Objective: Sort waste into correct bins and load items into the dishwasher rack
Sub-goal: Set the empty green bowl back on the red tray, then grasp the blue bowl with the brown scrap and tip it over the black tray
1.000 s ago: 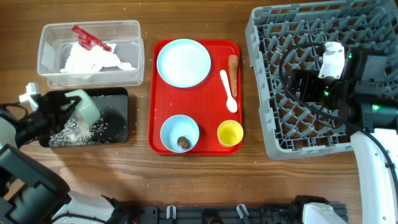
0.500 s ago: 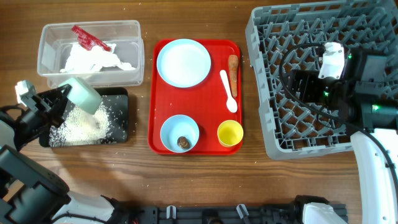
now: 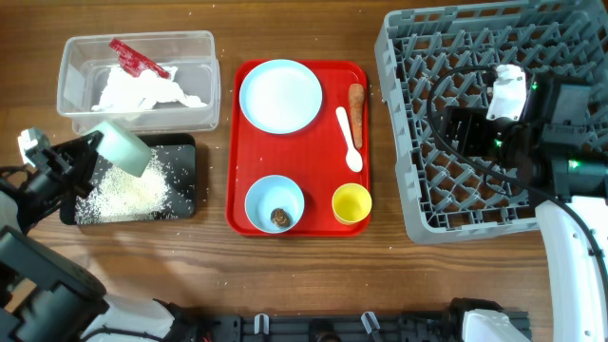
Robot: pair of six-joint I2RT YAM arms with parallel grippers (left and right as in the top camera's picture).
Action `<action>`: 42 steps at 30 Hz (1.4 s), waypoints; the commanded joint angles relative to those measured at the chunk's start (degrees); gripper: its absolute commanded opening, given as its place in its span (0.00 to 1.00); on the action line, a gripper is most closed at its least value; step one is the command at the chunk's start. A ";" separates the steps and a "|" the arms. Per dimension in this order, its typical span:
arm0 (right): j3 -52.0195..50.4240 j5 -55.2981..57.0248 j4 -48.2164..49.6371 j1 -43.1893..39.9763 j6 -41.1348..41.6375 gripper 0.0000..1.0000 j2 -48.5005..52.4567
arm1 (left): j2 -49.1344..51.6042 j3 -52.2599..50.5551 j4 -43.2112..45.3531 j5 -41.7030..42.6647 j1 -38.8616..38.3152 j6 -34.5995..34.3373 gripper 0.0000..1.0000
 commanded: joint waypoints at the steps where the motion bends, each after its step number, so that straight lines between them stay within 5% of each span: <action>1: 1.53 0.04 0.33 -0.17 1.44 1.00 0.39 | -7.96 1.44 2.01 -0.79 -6.16 0.17 0.04; 3: 1.53 0.04 0.37 -0.17 1.42 1.00 0.39 | -10.91 4.35 3.80 -8.13 -11.39 -2.73 0.04; 7: 1.53 0.04 0.33 -0.17 1.46 1.00 0.39 | -16.06 6.91 23.96 -37.75 -32.79 -18.18 0.04; 14: 1.53 0.04 0.11 -0.17 1.44 1.00 0.39 | -8.55 6.91 32.04 -83.45 -72.41 -17.77 0.04; 24: 1.53 0.07 -0.24 -0.17 1.42 1.00 0.39 | 7.04 6.91 33.51 -90.27 -89.33 -16.13 0.05; 28: 1.53 0.07 -0.22 -0.17 1.40 1.00 0.39 | 5.51 8.02 31.41 -95.10 -89.24 -16.22 0.58; 30: 1.53 0.07 -0.22 -0.17 1.40 1.00 0.42 | 3.02 13.29 23.78 -95.19 -87.97 -16.52 0.72; 36: 1.53 0.07 -0.26 -0.17 1.36 1.00 0.44 | 0.48 16.70 5.88 -90.97 -87.78 -19.50 0.66; 42: 1.53 0.07 -0.24 -0.17 1.33 1.00 0.44 | 0.63 9.11 6.05 -90.40 -91.41 -19.15 0.65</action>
